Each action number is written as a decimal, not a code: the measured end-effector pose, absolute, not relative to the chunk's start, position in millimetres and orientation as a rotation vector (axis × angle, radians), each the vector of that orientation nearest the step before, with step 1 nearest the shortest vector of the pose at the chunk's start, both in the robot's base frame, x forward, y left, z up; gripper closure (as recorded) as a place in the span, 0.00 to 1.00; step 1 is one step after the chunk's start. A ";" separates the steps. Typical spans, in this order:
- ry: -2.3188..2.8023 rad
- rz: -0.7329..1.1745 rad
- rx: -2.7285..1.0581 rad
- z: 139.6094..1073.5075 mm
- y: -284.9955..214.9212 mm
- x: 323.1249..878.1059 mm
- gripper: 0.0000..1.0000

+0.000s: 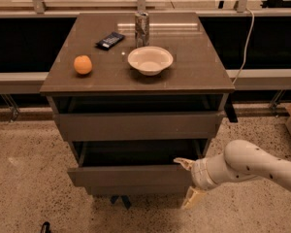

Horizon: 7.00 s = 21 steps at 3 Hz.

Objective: Open middle drawer

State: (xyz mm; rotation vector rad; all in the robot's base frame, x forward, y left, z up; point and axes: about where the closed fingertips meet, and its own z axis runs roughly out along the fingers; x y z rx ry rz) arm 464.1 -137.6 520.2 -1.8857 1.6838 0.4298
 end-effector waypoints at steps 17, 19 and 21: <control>1.865 0.349 -2.336 420.3 -131.8 509.3 0.47; 1.880 0.391 -2.355 420.4 -136.7 498.5 0.44; 1.860 0.514 -2.377 467.1 -149.2 458.3 0.15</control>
Offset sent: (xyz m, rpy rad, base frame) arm 0.0738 0.0323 -0.0433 -0.2785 -0.0672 0.0574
